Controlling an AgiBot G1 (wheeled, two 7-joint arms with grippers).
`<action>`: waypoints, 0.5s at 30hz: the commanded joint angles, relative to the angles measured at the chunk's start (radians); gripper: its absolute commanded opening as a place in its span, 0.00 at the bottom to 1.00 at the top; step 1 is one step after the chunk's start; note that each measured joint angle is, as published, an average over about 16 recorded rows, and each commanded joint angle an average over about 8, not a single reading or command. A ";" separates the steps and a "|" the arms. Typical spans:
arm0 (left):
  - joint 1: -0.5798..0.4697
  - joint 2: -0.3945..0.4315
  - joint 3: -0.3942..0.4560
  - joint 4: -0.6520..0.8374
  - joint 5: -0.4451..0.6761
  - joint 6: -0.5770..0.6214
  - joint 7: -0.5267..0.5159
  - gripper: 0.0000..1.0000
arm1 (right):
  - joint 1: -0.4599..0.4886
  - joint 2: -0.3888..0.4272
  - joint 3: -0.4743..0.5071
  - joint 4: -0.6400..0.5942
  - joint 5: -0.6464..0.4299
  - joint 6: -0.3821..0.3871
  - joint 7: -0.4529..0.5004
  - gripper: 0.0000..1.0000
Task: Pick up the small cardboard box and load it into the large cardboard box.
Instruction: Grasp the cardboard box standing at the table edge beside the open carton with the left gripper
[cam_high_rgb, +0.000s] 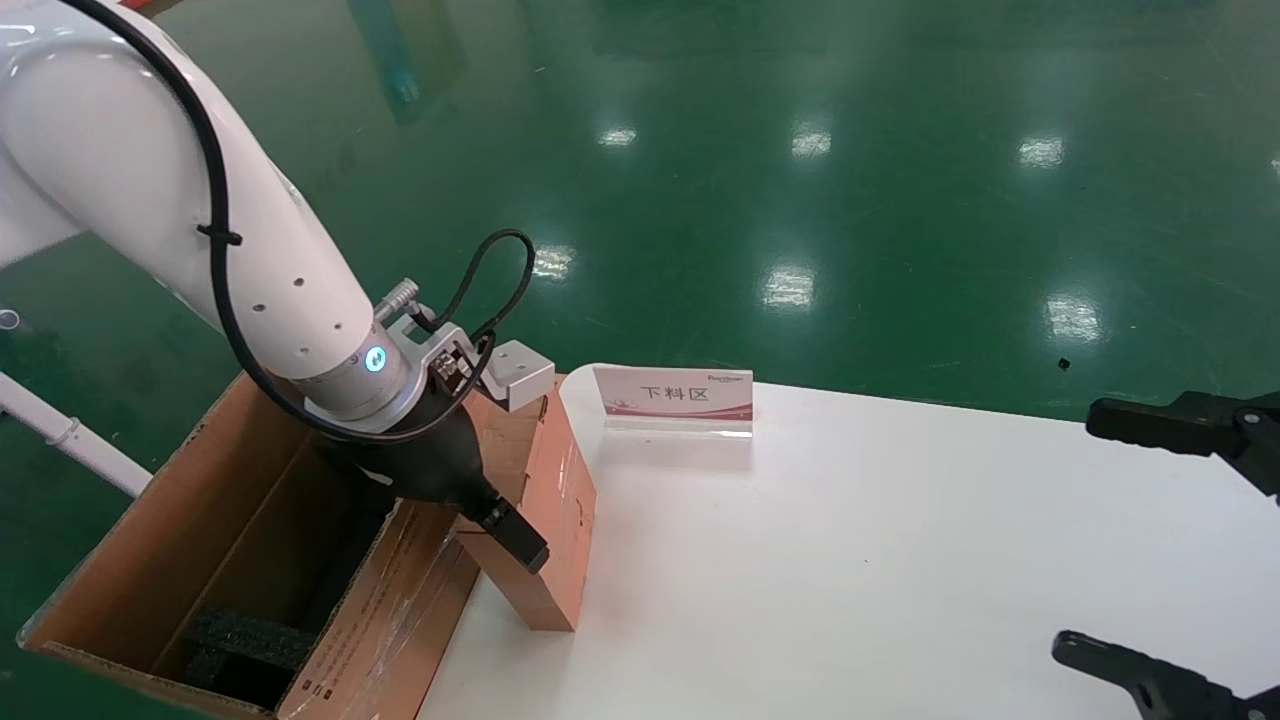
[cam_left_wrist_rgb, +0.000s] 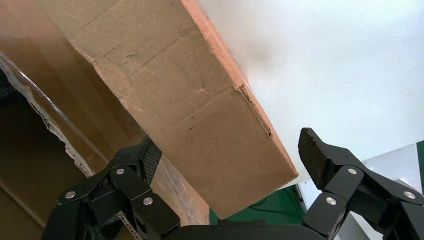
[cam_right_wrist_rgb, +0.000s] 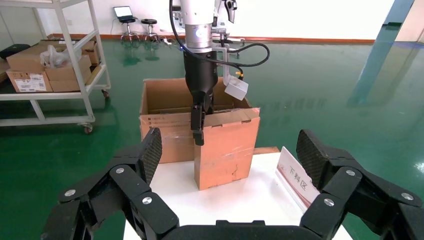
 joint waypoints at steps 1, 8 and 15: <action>0.001 0.002 0.001 0.000 0.003 -0.002 -0.004 1.00 | 0.000 0.000 0.000 0.000 0.000 0.000 0.000 1.00; 0.003 0.011 0.013 0.000 0.026 0.001 -0.038 1.00 | 0.000 0.000 -0.001 0.000 0.000 0.000 0.000 1.00; 0.012 0.011 0.020 0.000 0.037 -0.003 -0.041 1.00 | 0.000 0.000 -0.001 0.000 0.001 0.000 0.000 1.00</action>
